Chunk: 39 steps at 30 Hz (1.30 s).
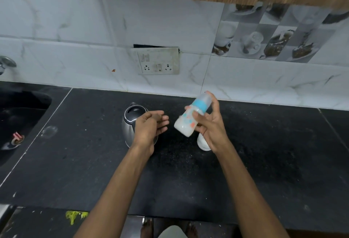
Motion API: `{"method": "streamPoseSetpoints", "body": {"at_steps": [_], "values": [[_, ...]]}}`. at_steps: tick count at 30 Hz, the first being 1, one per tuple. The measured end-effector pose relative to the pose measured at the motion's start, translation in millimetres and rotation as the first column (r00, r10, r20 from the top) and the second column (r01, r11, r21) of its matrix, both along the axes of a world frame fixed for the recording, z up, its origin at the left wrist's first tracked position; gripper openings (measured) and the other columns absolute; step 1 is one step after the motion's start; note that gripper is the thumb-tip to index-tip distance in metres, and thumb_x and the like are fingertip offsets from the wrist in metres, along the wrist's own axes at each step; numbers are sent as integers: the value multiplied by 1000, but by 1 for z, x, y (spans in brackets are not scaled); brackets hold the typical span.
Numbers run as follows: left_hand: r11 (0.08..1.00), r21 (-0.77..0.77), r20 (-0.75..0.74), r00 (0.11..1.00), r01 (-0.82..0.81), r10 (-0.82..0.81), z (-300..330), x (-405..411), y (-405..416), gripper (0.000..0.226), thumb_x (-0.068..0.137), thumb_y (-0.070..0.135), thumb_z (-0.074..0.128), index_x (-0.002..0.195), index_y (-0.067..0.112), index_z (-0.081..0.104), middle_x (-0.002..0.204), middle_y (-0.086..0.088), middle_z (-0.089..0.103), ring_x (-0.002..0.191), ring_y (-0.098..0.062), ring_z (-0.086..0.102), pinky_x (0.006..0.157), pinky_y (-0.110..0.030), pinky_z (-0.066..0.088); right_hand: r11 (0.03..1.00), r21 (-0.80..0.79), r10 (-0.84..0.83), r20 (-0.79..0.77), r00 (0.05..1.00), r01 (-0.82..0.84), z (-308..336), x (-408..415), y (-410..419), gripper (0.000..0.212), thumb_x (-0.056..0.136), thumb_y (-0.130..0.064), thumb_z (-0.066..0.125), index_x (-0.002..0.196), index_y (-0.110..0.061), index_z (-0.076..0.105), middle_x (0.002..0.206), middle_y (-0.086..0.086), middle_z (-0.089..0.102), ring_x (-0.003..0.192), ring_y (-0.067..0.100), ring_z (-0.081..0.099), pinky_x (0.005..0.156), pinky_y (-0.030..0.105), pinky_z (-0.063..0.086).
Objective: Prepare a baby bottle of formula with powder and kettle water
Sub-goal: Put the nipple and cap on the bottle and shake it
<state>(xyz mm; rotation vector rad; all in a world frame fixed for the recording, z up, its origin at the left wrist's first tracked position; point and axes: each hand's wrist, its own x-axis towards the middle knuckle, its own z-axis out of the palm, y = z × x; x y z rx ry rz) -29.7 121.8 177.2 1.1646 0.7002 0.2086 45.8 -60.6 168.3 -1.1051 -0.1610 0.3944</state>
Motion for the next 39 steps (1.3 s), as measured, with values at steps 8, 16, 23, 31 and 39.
{"method": "streamPoseSetpoints", "body": {"at_steps": [8,16,23,31,39], "values": [[998,64,26,1000,-16,14,2,2,-6,19,105,1,53,104,7,70,92,-10,75,77,-17,70,73,-29,59,980,-126,158,42,987,-151,10,1,7,89,83,-8,77,155,-33,30,132,25,67,125,40,64,95,57,58],[996,76,36,998,-50,48,3,1,-4,19,104,-1,52,108,4,70,95,-13,75,82,-19,71,81,-35,60,991,-130,35,26,999,-31,12,4,12,81,87,-12,78,152,-35,34,132,20,68,120,35,68,93,57,59],[997,71,28,999,-38,36,3,-2,-6,18,105,-1,52,108,4,69,93,-11,75,80,-19,70,76,-31,59,991,-110,74,-22,997,-76,11,1,14,77,91,-11,75,151,-36,34,131,19,67,120,35,68,93,57,59],[992,106,68,995,-74,67,7,2,-7,21,104,-2,49,106,6,69,92,-12,76,78,-17,71,77,-31,61,997,-40,66,-57,996,-68,13,-3,13,73,95,-10,70,153,-32,32,137,25,62,124,40,65,93,58,59],[991,96,98,991,-95,86,12,3,-7,18,103,-2,52,111,3,68,92,-10,78,79,-17,73,79,-31,61,998,-20,-61,-67,996,60,26,2,11,64,96,-15,72,145,-34,36,132,18,65,115,31,71,88,52,62]]}}
